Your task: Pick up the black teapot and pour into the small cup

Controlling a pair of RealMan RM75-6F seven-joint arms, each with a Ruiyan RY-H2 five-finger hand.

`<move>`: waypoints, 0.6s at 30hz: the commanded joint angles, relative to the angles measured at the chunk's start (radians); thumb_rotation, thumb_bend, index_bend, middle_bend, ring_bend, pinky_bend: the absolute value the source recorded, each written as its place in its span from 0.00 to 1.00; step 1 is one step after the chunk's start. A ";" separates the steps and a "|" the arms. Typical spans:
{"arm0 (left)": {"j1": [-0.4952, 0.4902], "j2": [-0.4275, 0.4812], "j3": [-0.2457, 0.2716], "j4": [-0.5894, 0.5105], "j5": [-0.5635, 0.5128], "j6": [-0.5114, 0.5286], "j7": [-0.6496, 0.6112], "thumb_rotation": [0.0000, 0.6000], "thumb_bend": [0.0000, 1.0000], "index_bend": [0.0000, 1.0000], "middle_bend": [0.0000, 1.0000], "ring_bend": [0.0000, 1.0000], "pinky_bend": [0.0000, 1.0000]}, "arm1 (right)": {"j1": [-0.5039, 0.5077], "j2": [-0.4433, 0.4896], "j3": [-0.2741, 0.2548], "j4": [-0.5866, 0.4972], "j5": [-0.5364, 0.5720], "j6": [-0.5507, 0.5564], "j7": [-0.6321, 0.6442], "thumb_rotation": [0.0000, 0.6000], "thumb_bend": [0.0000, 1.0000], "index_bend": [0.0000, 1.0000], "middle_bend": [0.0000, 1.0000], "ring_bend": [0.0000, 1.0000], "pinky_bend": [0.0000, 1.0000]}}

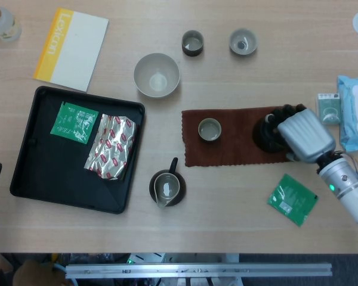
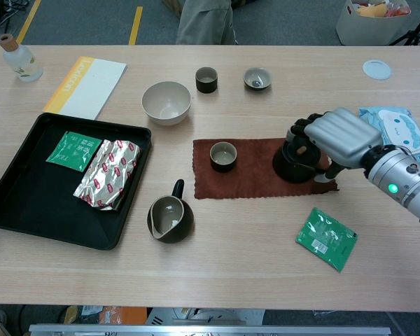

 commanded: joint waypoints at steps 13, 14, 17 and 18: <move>-0.004 0.004 0.000 -0.013 -0.013 -0.015 0.015 1.00 0.29 0.11 0.15 0.16 0.17 | 0.054 -0.013 0.041 0.099 0.032 -0.036 0.042 1.00 0.00 0.28 0.28 0.27 0.40; -0.005 0.005 0.000 -0.013 -0.015 -0.016 0.016 1.00 0.29 0.11 0.15 0.16 0.17 | 0.059 -0.014 0.041 0.101 0.034 -0.044 0.044 1.00 0.00 0.28 0.28 0.27 0.40; -0.003 0.005 0.001 -0.013 -0.016 -0.015 0.015 1.00 0.29 0.11 0.15 0.16 0.17 | 0.069 -0.007 0.034 0.088 0.036 -0.067 0.061 1.00 0.00 0.28 0.28 0.27 0.40; -0.003 0.005 0.001 -0.013 -0.016 -0.015 0.015 1.00 0.29 0.11 0.15 0.16 0.17 | 0.071 -0.001 0.031 0.081 0.038 -0.074 0.066 1.00 0.00 0.28 0.28 0.27 0.40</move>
